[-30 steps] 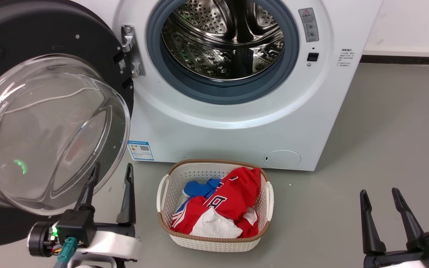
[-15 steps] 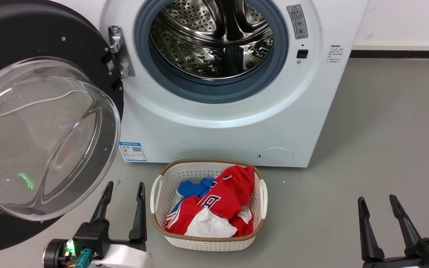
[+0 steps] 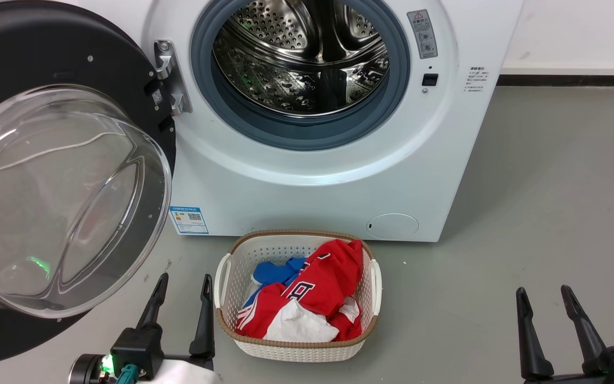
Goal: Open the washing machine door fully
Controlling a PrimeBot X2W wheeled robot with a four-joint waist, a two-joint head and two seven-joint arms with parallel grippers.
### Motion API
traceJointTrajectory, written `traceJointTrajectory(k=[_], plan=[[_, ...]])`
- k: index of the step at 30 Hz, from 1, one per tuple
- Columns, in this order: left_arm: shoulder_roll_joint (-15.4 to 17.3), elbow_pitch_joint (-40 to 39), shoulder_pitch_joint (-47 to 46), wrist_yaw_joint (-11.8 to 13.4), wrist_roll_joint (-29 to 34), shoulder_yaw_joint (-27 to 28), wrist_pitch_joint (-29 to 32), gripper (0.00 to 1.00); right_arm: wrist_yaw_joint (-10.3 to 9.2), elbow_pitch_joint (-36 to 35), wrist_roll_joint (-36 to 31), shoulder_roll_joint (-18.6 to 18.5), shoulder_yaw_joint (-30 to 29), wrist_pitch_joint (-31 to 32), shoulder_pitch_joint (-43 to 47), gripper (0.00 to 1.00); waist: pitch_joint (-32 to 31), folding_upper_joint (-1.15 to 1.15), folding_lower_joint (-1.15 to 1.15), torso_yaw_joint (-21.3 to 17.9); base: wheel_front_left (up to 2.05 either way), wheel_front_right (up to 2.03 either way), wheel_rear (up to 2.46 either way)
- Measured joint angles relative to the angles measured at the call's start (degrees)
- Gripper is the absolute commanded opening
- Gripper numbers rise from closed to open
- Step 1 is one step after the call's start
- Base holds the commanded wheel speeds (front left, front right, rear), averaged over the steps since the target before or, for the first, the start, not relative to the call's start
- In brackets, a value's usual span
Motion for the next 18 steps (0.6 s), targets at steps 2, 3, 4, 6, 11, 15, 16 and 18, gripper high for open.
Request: traceJointTrajectory(k=[2, 3, 4, 6, 11, 15, 16, 18], plan=[[0.0, 0.2, 0.01, 0.01, -0.03, 0.01, 0.0, 1.0, 0.01, 0.01, 0.0, 0.0, 0.03, 0.0, 0.01, 1.0, -0.01, 0.0, 0.0, 0.09, 0.0, 0.0, 0.0], [0.0, 0.3, 0.01, 0.03, -0.03, 0.0, 0.0, 1.0, 0.01, 0.01, 0.0, 0.0, 0.02, 0.0, 0.01, 1.0, -0.02, 0.0, 0.0, 0.12, 0.0, 0.0, 0.0], [0.0, 0.38, 0.01, 0.05, -0.02, -0.02, 0.0, 1.0, 0.0, 0.02, 0.0, 0.0, 0.09, 0.0, 0.01, 1.0, -0.04, 0.0, 0.0, 0.14, 0.0, 0.0, 0.0], [-0.01, 0.82, 0.05, 0.19, -0.04, -0.03, 0.02, 0.0, 0.01, 0.46, 0.0, 0.0, 0.16, 0.02, 0.01, 0.0, -0.06, 0.0, 0.0, 0.16, 0.0, 0.0, 0.0], [-0.04, 3.38, 1.38, 0.15, -0.69, 0.01, 0.41, 0.0, 0.01, 2.94, 0.57, 0.01, 0.37, 0.25, 0.35, 0.0, -0.06, 0.0, 0.0, 0.16, 0.0, 0.0, 0.0], [-0.05, 3.87, 1.38, -0.07, -5.27, 0.43, 1.6, 0.0, 0.0, 3.71, 5.38, -0.04, 0.54, 1.03, 0.19, 0.0, -0.05, 0.0, 0.0, 0.12, 0.0, 0.0, 0.0], [-0.05, 3.92, 1.33, -0.13, -6.43, 0.56, 1.9, 0.0, 0.01, 3.9, 6.54, -0.08, 0.56, 1.23, 0.09, 0.0, -0.04, 0.0, 0.0, 0.11, 0.0, 0.0, 0.0], [-0.05, 4.05, 1.21, -0.37, -8.76, 0.8, 2.42, 0.0, 0.01, 4.3, 9.06, -0.13, 0.66, 1.57, -0.25, 0.0, -0.04, 0.0, 0.0, 0.08, 0.0, 0.0, 0.0]])
